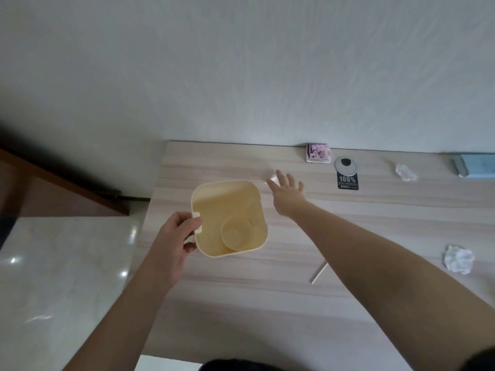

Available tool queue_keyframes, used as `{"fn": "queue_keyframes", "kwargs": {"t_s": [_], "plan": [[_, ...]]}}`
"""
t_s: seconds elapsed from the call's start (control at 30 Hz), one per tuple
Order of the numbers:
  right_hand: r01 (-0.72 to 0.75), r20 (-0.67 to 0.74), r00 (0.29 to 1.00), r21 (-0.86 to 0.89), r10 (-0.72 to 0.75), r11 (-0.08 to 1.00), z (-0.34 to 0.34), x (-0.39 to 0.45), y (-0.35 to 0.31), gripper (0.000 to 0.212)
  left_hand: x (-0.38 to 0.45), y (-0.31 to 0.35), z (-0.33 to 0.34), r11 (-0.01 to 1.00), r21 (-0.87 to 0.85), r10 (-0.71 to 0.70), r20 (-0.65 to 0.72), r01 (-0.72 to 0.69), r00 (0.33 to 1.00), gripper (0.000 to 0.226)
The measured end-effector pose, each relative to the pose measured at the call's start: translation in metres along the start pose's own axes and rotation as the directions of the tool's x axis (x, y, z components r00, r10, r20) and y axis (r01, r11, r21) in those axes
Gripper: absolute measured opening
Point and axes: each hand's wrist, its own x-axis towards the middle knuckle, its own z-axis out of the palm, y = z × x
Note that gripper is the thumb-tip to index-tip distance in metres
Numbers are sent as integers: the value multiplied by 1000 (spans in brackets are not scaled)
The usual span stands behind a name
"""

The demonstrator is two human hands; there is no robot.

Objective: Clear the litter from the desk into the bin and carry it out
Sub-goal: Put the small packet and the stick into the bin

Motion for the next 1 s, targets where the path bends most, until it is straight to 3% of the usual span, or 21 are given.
{"fn": "queue_keyframes", "kwargs": {"t_s": [0.13,0.4,0.53,0.63,0.8,1.0], "plan": [[79,21,997,-100,-78,992,10,4,4,70,3,-6,1,1000,-2,-6,-58,6,998,11],[161,-149,975,-58,-168,985,40,-17,18,57,4,-17,27,997,-18,-81,-75,80,994,23],[102,-226,971,108,-75,989,26,-13,40,40,9,-16,41,996,-1,-93,-56,93,994,23],[40,-301,953,216,28,976,6,-8,61,46,14,-16,50,995,4,-100,-43,100,994,23],[-38,-284,955,174,87,984,-19,9,89,55,25,-17,63,994,9,-107,-7,107,994,22],[-63,-257,961,139,97,988,-27,37,106,55,38,-17,74,995,-2,-104,-2,104,995,38]]}}
